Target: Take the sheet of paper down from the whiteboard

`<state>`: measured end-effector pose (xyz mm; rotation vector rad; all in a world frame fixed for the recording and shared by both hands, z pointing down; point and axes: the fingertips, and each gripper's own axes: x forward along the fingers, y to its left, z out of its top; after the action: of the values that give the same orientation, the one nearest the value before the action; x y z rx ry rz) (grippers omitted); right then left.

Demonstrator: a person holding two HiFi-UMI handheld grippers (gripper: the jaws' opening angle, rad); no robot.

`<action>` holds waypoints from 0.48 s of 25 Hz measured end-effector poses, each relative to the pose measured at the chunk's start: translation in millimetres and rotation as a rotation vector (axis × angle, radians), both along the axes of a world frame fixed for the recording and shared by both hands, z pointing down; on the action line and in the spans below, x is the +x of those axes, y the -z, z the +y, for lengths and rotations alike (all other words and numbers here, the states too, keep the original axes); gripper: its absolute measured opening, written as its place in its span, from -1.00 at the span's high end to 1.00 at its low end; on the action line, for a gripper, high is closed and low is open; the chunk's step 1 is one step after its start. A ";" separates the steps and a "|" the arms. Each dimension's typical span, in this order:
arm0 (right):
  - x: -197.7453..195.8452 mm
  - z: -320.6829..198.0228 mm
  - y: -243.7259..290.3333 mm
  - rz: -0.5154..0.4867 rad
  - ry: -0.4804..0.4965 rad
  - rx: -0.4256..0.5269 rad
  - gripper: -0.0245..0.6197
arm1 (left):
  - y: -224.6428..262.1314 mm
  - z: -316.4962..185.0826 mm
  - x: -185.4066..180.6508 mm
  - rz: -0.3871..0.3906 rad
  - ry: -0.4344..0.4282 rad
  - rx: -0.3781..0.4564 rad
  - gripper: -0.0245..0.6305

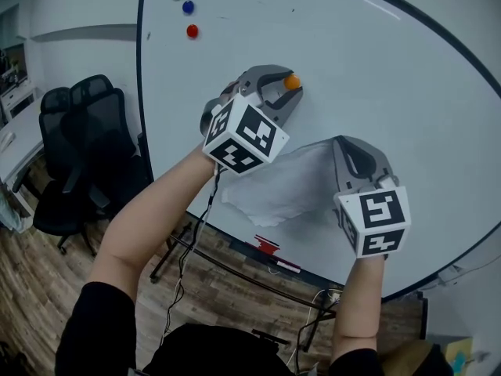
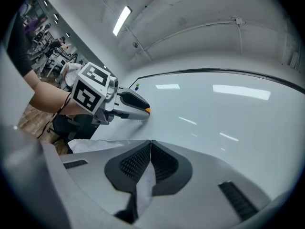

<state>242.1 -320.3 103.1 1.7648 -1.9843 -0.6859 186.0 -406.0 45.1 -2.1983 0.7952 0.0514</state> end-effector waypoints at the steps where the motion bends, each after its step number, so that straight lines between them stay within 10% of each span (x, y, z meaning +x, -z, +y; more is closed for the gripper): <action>1: -0.8 0.4 0.2 0.002 0.003 0.000 0.87 | 0.2 -2.0 1.1 -0.001 0.004 0.001 0.52; 12: -11.7 16.2 -6.7 0.006 0.027 0.002 0.87 | -0.1 -4.5 5.4 0.004 0.025 -0.001 0.52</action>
<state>230.4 -304.1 109.8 1.7380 -2.0079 -0.7006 191.4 -410.5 45.2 -2.1895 0.8253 0.0434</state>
